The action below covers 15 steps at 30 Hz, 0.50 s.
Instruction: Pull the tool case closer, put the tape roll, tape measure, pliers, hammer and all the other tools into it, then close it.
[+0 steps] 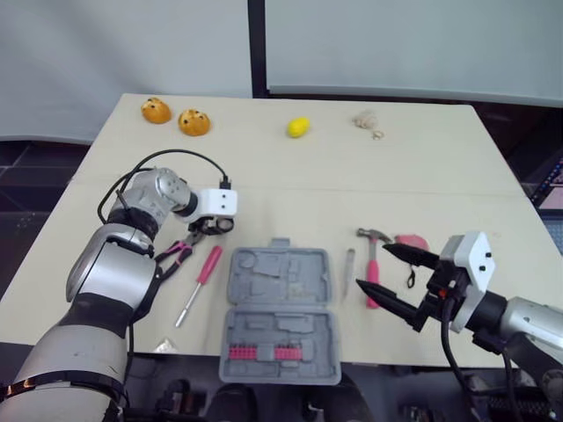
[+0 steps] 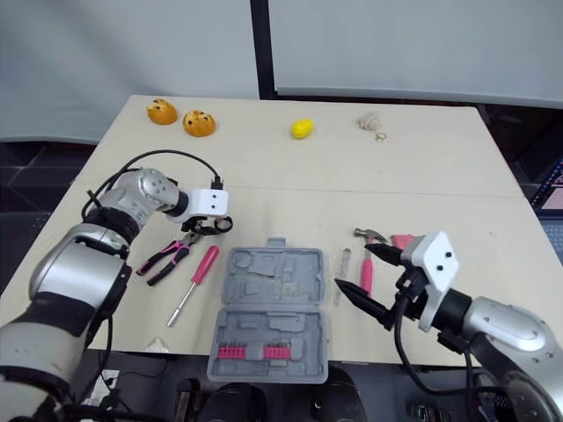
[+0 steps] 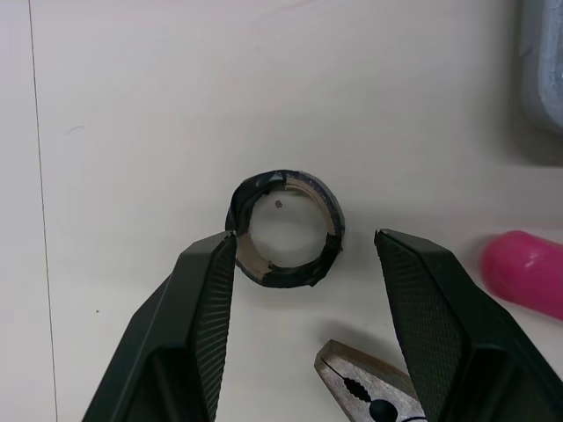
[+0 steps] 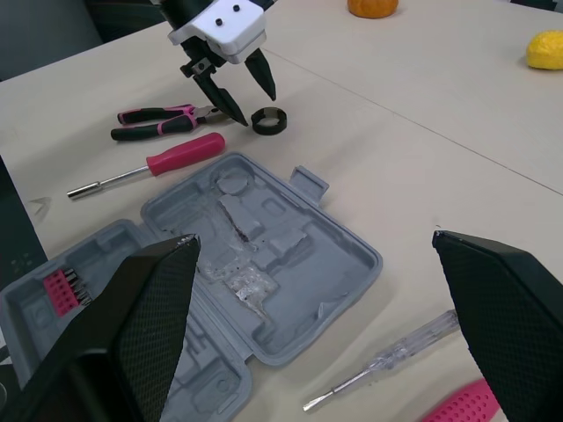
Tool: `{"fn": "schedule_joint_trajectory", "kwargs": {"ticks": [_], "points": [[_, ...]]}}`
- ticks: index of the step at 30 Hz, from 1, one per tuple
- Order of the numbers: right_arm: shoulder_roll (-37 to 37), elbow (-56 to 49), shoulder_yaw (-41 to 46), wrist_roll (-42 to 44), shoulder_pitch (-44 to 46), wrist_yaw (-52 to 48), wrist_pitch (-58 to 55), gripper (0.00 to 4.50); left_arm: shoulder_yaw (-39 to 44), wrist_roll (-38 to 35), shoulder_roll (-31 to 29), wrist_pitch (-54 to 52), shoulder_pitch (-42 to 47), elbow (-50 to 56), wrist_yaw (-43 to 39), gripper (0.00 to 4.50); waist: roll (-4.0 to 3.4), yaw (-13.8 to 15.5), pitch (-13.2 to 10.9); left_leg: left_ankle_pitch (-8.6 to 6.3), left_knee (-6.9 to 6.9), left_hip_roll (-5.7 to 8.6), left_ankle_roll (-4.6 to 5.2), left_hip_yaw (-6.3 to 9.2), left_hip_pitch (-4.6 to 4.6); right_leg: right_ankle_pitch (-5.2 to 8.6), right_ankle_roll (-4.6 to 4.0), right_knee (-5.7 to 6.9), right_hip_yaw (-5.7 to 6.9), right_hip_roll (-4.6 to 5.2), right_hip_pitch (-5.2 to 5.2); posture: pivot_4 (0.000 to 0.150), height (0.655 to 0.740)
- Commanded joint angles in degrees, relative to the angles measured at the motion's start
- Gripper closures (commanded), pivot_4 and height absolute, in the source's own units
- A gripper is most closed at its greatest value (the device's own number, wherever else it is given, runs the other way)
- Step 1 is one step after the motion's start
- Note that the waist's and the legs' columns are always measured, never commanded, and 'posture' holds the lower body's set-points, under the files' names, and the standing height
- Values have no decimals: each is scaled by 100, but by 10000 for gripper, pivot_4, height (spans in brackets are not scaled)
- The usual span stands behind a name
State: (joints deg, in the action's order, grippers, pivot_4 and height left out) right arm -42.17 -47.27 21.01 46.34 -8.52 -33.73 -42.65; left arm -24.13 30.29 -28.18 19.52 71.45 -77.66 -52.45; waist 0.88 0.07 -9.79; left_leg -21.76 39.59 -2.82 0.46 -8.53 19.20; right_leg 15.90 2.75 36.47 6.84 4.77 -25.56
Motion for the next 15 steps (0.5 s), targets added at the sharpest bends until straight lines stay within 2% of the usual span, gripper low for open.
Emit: {"fn": "schedule_joint_trajectory", "kwargs": {"ticks": [1,15], "points": [[-69,-265,216,178,-38,140,8,0,-1,68,67,-131,35,-58,123,17740,0,1,0,0,0,1,0,0,0,0,0,0,0,0,0,1500,7292],[-75,-416,319,242,-309,384,71,0,-127,272,338,-471,-143,-102,108,17740,3,2,5,0,2,1,0,-1,-5,0,0,2,-2,0,4,1500,7292]]}}
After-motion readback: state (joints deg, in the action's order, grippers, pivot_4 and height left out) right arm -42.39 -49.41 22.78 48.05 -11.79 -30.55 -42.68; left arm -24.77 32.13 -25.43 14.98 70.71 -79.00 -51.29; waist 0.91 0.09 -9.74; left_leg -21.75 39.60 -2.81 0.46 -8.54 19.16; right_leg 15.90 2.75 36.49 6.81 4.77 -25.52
